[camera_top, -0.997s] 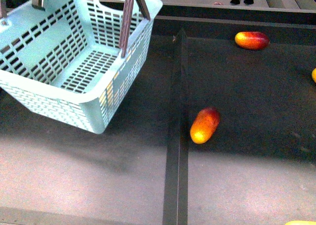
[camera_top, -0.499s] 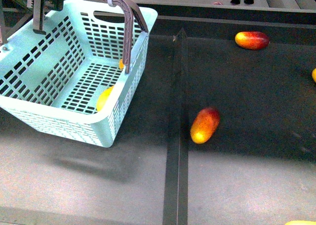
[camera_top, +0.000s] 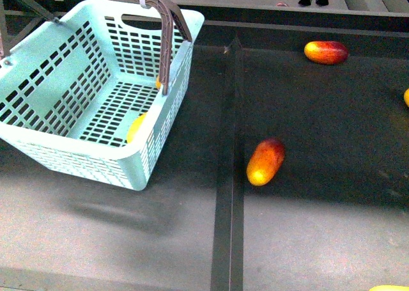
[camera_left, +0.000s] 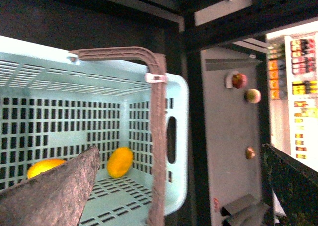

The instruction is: Pick lemon and mango into basket

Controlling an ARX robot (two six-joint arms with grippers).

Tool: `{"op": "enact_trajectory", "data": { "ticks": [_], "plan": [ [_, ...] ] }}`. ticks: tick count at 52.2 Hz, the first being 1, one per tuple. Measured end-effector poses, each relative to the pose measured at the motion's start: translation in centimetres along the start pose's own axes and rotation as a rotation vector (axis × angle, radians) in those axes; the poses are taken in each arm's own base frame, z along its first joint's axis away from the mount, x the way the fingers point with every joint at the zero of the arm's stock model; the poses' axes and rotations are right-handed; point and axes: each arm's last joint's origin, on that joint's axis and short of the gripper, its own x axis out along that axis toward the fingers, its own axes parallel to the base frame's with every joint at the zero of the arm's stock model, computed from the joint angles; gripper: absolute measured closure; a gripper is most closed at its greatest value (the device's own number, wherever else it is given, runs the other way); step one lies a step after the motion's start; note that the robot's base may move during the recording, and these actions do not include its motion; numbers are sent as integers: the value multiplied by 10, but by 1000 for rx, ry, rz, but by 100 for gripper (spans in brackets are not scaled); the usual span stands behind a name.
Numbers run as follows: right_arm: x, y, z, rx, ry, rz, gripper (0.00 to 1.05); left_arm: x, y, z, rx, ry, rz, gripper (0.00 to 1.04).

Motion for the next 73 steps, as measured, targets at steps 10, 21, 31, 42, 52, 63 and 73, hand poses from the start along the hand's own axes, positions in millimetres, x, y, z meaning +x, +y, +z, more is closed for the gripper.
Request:
{"op": "enact_trajectory", "data": {
  "ticks": [10,21,31,42,52,63,73],
  "plan": [
    [0,0,0,0,0,-2,9,-46,4,4,619,-9,-624,37],
    [0,0,0,0,0,0,9,-58,62,24,1123,-239,-691,73],
    [0,0,0,0,0,0,9,-60,114,36,1222,-255,-663,101],
    [0,0,0,0,0,0,9,-69,152,46,1237,-257,-666,102],
    [0,0,0,0,0,0,9,-76,178,53,1238,-263,-662,102],
    [0,0,0,0,0,-1,9,-81,199,65,1239,-268,-658,102],
    [0,0,0,0,0,0,9,-90,215,65,1241,-263,-663,102]
  ]
}}
